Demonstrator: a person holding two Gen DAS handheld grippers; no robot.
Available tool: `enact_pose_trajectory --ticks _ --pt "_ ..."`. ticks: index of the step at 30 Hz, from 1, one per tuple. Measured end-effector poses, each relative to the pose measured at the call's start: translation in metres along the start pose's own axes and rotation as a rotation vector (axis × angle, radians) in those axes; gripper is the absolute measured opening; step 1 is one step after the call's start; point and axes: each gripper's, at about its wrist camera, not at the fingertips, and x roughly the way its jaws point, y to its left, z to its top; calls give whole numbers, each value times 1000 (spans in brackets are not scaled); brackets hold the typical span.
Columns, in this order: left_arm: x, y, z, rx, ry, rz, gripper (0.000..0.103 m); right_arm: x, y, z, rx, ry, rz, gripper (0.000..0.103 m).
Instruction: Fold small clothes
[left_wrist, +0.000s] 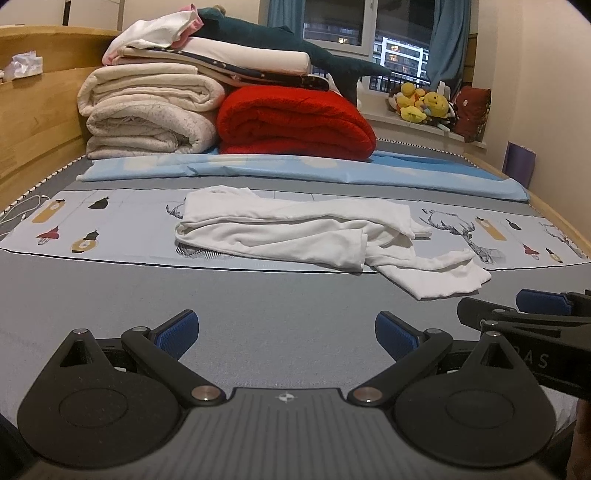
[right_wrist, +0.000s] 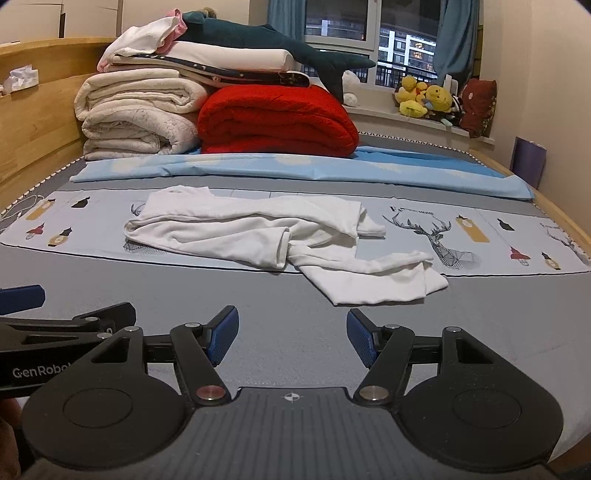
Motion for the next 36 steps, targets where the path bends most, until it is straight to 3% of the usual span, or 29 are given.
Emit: enact_pose_trajectory --ticks 36 --pt "0 -3 0 3 -5 -1 102 -1 -4 2 -7 -1 -10 66"
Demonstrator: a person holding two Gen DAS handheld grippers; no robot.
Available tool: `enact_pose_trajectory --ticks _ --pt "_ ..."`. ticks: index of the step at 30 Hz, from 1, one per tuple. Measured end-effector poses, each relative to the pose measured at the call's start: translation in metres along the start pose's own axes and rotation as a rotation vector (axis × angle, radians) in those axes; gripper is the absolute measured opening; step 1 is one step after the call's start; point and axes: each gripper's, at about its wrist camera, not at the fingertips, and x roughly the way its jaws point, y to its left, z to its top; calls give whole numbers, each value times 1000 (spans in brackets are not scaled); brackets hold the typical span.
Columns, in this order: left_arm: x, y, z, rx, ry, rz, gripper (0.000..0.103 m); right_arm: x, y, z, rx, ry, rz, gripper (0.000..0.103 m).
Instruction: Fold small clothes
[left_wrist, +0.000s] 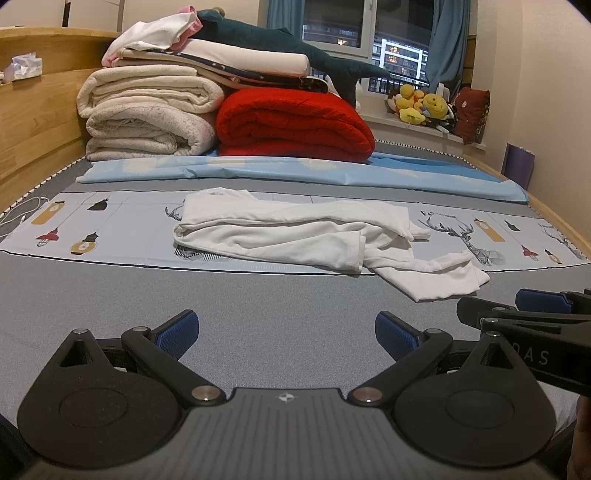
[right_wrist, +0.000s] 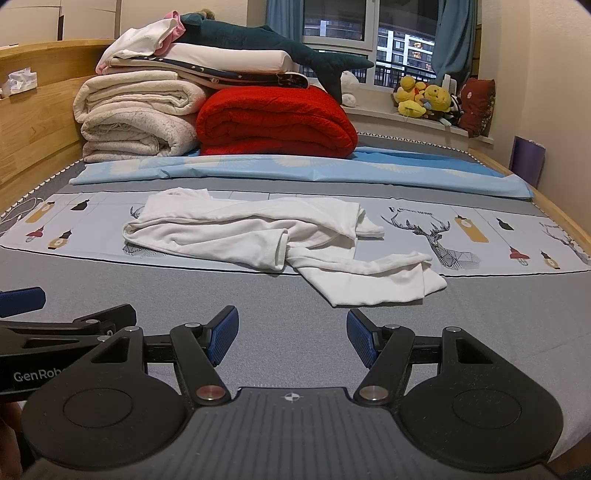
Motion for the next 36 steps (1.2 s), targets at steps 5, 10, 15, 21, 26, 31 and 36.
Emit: enact_pose_trajectory --ticks 5,10,15,21,26,31,36 --pt "-1 -1 0 7 -3 4 101 0 -1 0 -2 2 -2 66" --pt "-4 -1 2 12 -29 7 96 -2 -1 3 2 -3 9 66" --pt "2 2 2 20 -18 11 56 -14 -26 26 109 -76 4 64" --pt "12 2 -3 59 24 0 29 -6 -61 73 18 -254 -37 63" --pt "24 1 -6 105 56 -5 24 26 -99 63 164 -194 -39 51" --pt "61 -5 12 110 86 -18 18 28 -109 66 165 -194 -17 41" --pt "119 -25 36 116 107 -56 18 38 -125 68 149 -166 -5 6"
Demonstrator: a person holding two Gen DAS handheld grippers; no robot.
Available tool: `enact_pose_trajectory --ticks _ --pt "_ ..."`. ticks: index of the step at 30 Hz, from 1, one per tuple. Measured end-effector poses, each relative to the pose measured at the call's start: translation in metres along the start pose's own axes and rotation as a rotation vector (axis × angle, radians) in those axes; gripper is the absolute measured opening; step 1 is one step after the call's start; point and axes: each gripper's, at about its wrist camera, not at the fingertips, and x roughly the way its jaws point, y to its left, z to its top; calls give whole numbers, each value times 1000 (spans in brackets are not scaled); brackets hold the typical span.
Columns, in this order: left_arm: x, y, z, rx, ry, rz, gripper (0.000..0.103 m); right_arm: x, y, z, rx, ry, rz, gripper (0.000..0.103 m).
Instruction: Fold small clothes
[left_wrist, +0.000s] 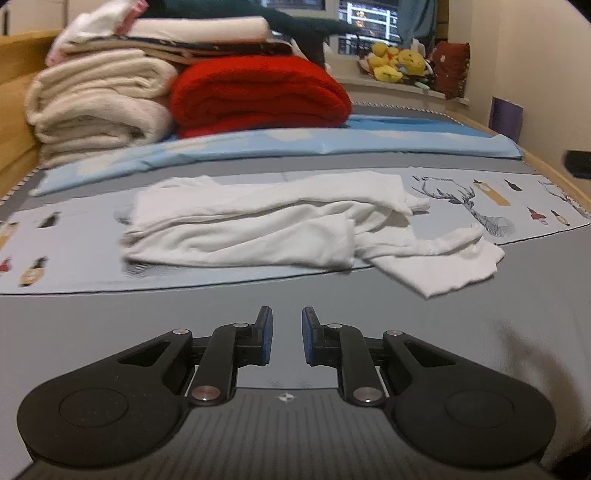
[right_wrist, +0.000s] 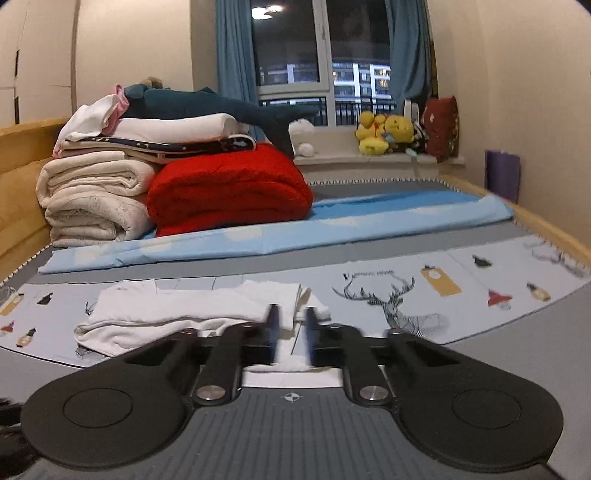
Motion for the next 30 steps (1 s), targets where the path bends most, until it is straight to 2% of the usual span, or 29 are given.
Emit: enact_pose_trajectory --ticks 5,7,9,11,14,15,16,17,18,20,24,28,30 --pt "74 -21 25 4 61 -31 22 4 -24 5 65 21 -4 7" --pt "103 -28 34 -6 88 -28 30 7 -32 5 94 34 -3 7" --pt "128 -35 43 -19 110 -26 55 8 -36 4 101 42 -5 7" --pt "149 -43 52 -29 113 -15 65 9 -39 3 98 48 -5 7" --pt "174 -53 60 -25 131 0 66 9 -40 2 82 56 -3 7" --pt "182 -55 61 -16 141 15 63 10 -40 2 75 61 -2 7" --pt "188 -57 62 5 150 37 54 11 -40 2 70 68 0 7" --pt "193 -58 64 39 162 61 29 12 -40 2 66 73 3 8" --pt "195 -56 66 62 178 65 8 13 -39 2 61 77 4 7" --pt "181 -45 69 101 163 49 5 15 -37 2 48 84 6 7" --pt "110 0 67 191 66 -31 4 19 -33 3 33 89 7 7" --pt "29 75 46 309 28 -132 2 22 -28 1 49 109 1 7" --pt "-1 121 27 369 59 -150 2 23 -25 -2 52 130 -2 7"
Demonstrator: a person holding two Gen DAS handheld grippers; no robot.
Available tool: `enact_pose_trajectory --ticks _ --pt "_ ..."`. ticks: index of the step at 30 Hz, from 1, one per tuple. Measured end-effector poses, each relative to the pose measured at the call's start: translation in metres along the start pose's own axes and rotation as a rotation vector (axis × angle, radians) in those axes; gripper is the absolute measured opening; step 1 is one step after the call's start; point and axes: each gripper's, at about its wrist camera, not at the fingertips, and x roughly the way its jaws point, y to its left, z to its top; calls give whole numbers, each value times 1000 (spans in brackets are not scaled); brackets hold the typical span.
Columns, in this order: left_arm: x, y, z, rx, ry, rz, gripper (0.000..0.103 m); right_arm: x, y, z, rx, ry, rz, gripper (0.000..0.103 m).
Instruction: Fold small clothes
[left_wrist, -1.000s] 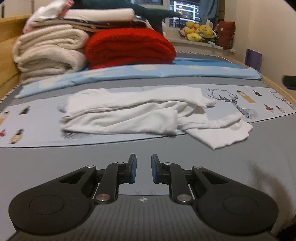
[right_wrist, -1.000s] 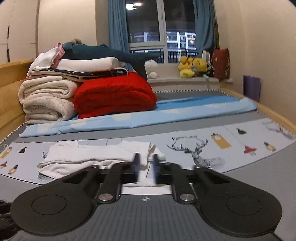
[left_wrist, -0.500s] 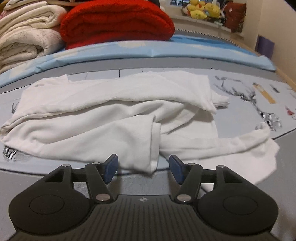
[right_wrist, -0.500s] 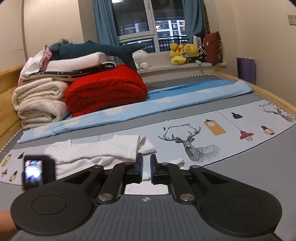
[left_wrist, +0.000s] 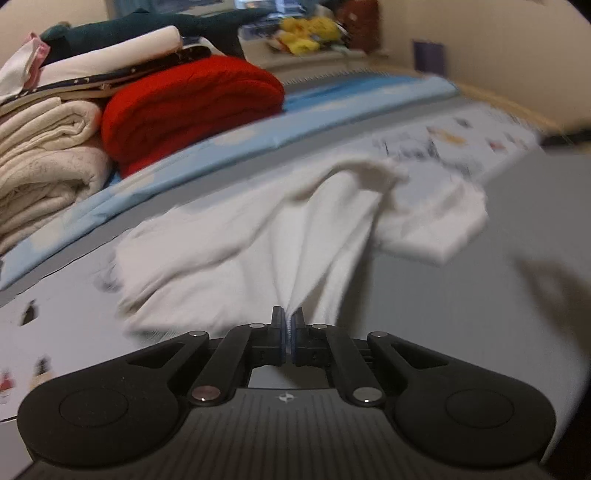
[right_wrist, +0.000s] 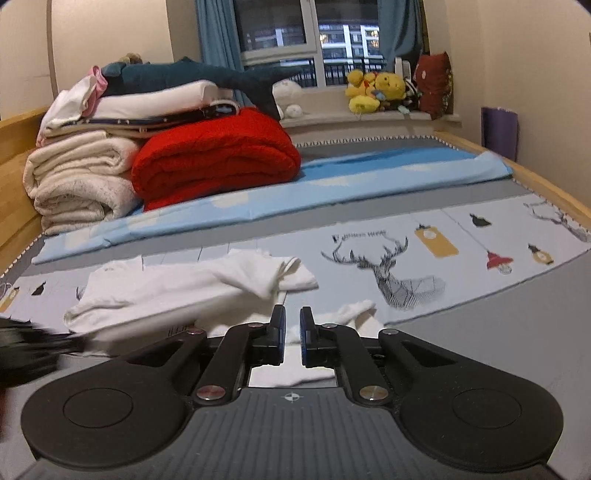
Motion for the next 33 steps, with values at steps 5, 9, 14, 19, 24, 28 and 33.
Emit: enact_pose_trajectory --ticks 5,9,14,19,24,28,33 --pt "-41 71 -93 39 178 -102 3 2 17 -9 -15 50 8 7" --pt "-56 112 -137 -153 184 -160 6 11 35 -16 -50 89 8 8" --pt "-75 158 -135 -401 54 -176 39 39 47 -20 -6 182 24 27" --pt "-55 159 -121 -452 156 -152 40 80 63 -20 -9 253 30 36" --pt "-27 144 -124 -379 340 -176 40 129 67 -18 -42 302 -28 42" --pt "-16 139 -127 -347 379 -213 41 167 64 -24 -97 352 -61 42" --pt "-2 136 -129 -334 414 -209 33 194 65 -32 -178 413 -56 15"
